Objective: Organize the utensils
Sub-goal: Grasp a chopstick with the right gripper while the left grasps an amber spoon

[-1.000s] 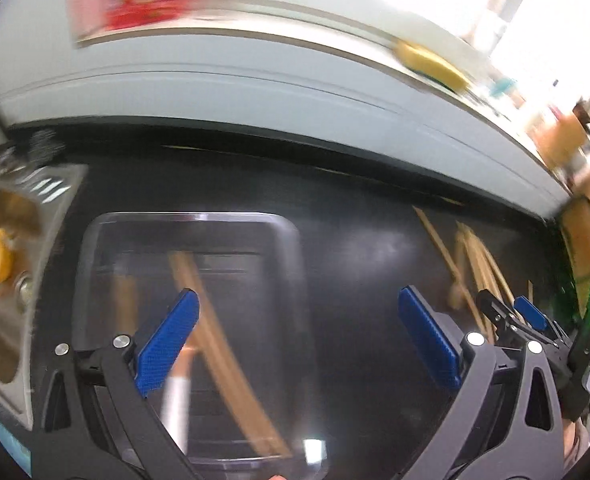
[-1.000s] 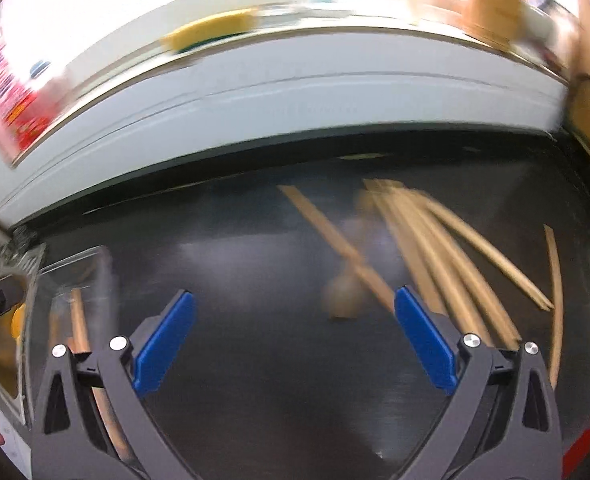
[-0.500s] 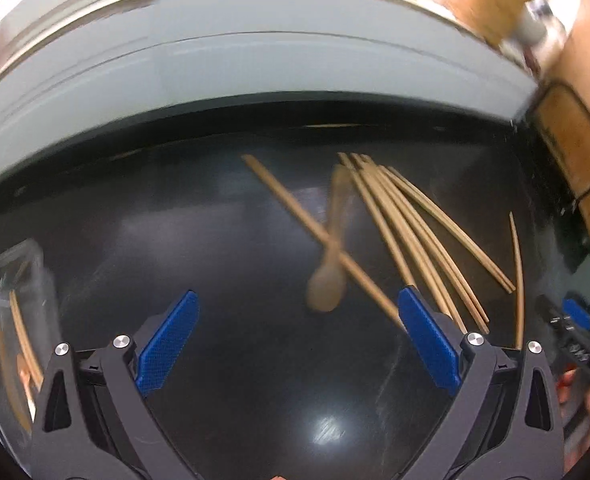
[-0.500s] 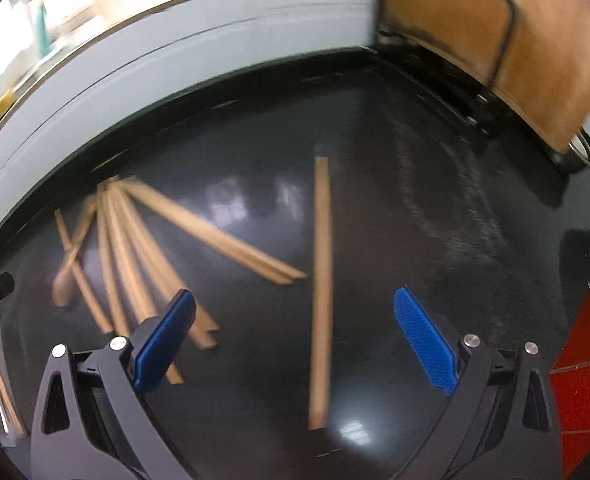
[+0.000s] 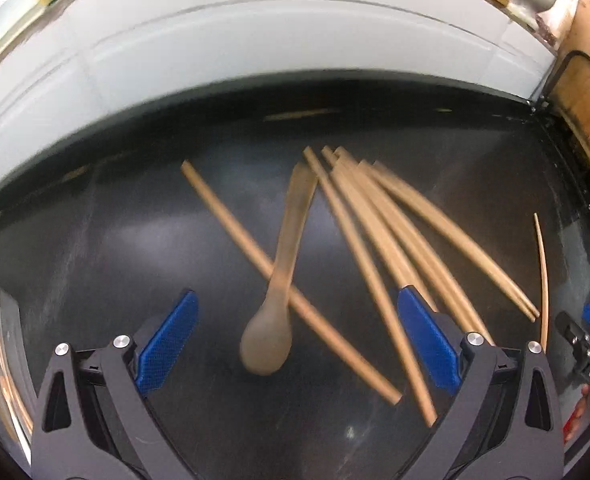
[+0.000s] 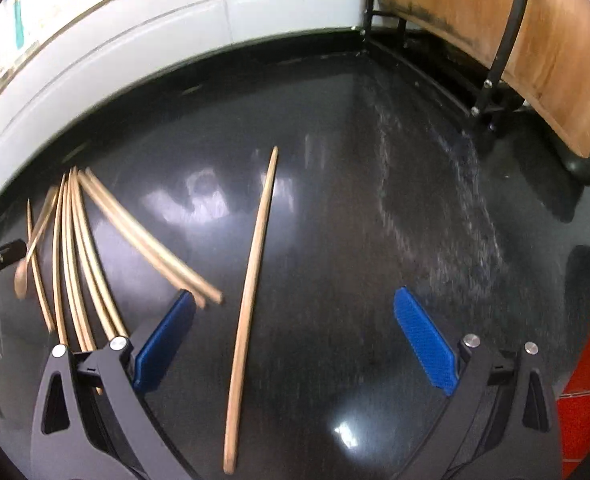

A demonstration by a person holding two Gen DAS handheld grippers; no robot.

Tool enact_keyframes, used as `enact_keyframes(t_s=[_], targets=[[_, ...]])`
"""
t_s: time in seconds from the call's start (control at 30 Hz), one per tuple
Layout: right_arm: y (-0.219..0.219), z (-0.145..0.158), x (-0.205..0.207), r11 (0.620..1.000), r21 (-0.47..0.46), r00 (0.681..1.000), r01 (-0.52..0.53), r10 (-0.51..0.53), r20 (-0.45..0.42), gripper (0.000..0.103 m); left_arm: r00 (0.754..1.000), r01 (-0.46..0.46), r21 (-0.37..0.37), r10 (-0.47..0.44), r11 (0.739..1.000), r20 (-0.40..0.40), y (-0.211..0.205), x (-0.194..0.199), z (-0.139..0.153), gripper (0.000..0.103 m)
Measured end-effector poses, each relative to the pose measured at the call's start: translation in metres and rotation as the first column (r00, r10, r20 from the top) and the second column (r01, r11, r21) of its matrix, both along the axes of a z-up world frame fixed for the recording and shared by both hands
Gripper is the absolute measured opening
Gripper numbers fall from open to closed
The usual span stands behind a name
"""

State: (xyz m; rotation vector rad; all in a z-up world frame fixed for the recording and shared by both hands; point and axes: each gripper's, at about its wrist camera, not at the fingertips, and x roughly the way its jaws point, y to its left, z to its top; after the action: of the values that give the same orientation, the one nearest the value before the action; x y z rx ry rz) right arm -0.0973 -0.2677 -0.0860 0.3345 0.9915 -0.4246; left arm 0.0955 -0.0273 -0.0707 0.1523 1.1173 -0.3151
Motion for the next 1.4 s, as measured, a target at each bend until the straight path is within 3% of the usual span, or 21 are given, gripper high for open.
enact_keyframes(t_s=[0.13,0.2,0.3,0.4,0.5,0.6,0.7,1.03,1.4], targets=[[-0.007,-0.005,0.020,1.000,0.024,1.000,0.020,-0.020,-0.007,0.096,0.999,0.036,0.047,-0.034,0.998,-0.041,-0.028,0.020,-0.007,0.097],[-0.002,-0.013,0.029,0.999,-0.031,0.999,-0.009,0.008,-0.041,0.096,0.997,0.057,0.085,-0.052,0.995,-0.052,-0.039,0.026,-0.018,0.097],[0.001,-0.025,0.031,0.998,-0.070,0.996,-0.006,0.000,-0.088,0.096,0.996,0.077,0.071,-0.073,0.994,-0.051,-0.046,0.033,-0.025,0.097],[-0.009,-0.028,0.029,0.999,-0.017,0.998,0.033,-0.034,-0.053,0.096,0.992,0.118,0.048,-0.116,0.992,-0.047,-0.055,0.041,-0.026,0.097],[-0.015,-0.028,0.035,0.999,-0.019,0.998,0.040,-0.041,-0.051,0.096,0.988,0.151,0.063,-0.149,0.987,-0.027,-0.064,0.049,-0.026,0.097],[-0.016,-0.027,0.041,0.999,-0.025,0.999,0.026,-0.027,-0.044,0.096,0.984,0.171,0.072,-0.167,0.983,-0.055,-0.072,0.051,-0.037,0.097],[-0.015,-0.027,0.040,0.999,-0.033,0.999,0.022,-0.023,-0.030,0.096,0.984,0.170,0.007,-0.169,0.985,-0.054,-0.065,0.055,-0.042,0.097],[-0.002,-0.028,0.031,0.998,-0.051,1.000,0.024,-0.024,0.004,0.096,0.969,0.244,0.053,-0.245,0.968,0.007,-0.041,0.040,-0.047,0.097],[0.005,-0.027,0.004,0.999,-0.043,1.000,-0.019,0.019,0.006,0.097,0.968,0.250,-0.030,-0.250,0.968,-0.021,0.002,0.024,-0.032,0.097]])
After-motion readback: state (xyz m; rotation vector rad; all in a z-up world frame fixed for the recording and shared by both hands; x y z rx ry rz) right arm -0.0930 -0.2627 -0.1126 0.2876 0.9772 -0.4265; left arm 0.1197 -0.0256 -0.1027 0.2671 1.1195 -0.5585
